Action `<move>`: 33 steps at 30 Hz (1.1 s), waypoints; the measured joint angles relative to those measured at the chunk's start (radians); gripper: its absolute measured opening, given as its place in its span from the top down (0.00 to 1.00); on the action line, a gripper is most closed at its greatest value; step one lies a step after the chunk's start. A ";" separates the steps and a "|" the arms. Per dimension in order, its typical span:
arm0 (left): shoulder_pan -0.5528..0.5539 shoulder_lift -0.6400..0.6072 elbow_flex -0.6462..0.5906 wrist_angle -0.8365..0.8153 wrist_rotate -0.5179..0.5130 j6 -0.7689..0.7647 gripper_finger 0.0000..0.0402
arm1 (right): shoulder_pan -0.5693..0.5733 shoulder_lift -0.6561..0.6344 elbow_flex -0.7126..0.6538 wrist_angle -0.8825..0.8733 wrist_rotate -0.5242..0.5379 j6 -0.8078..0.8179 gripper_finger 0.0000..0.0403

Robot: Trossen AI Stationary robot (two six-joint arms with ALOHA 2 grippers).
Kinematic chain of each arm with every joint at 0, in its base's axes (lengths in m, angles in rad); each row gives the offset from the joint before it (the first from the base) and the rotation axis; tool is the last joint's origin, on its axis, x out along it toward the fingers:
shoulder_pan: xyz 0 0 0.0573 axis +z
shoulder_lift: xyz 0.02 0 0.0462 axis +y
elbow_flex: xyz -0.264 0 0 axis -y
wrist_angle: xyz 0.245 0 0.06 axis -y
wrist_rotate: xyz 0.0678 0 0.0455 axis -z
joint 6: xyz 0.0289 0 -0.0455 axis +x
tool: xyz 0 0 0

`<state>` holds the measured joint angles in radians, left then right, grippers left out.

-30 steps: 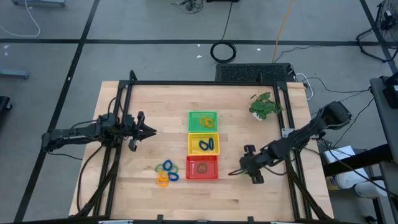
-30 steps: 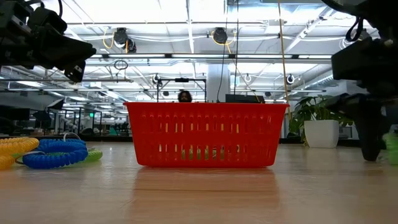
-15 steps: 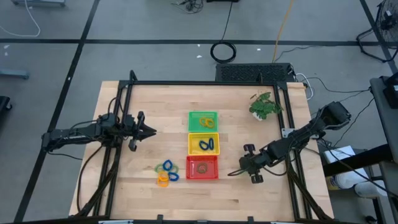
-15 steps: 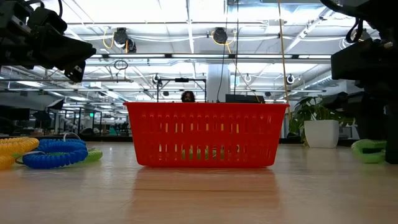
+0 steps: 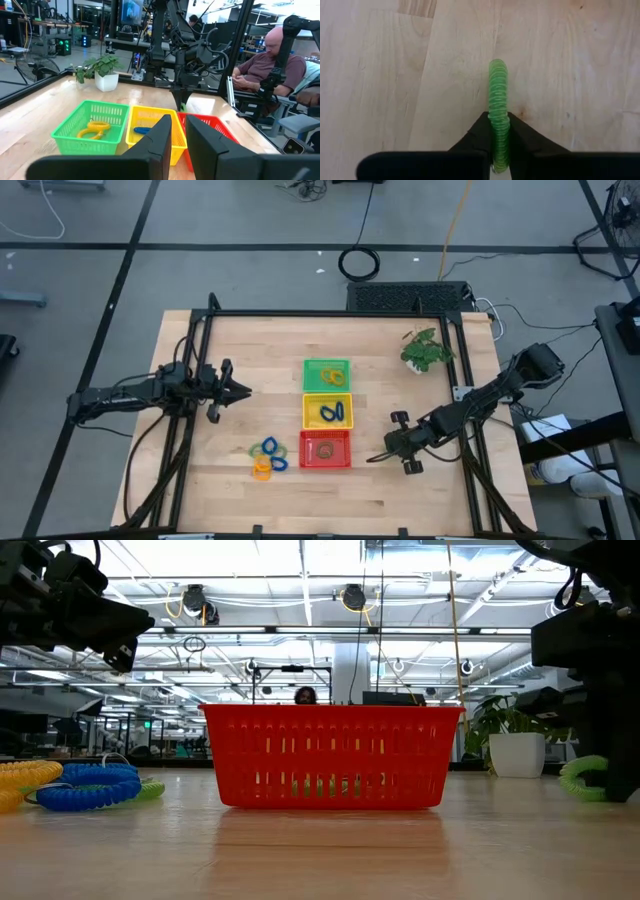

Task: Sort spring keychains into baskets
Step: Put the green spring keychain into the red basket

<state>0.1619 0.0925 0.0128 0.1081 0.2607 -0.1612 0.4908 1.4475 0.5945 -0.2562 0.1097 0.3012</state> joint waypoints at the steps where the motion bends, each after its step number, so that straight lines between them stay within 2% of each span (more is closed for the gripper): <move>1: 0.000 0.000 0.000 0.000 0.000 0.000 0.85 | 0.000 0.000 0.000 0.000 0.000 0.000 0.95; 33: 0.000 0.000 0.000 0.000 0.000 0.000 0.85 | 0.000 0.001 -0.001 0.005 -0.001 0.000 0.94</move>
<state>0.1619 0.0921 0.0128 0.1081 0.2604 -0.1612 0.4906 1.4483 0.5934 -0.2516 0.1085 0.3016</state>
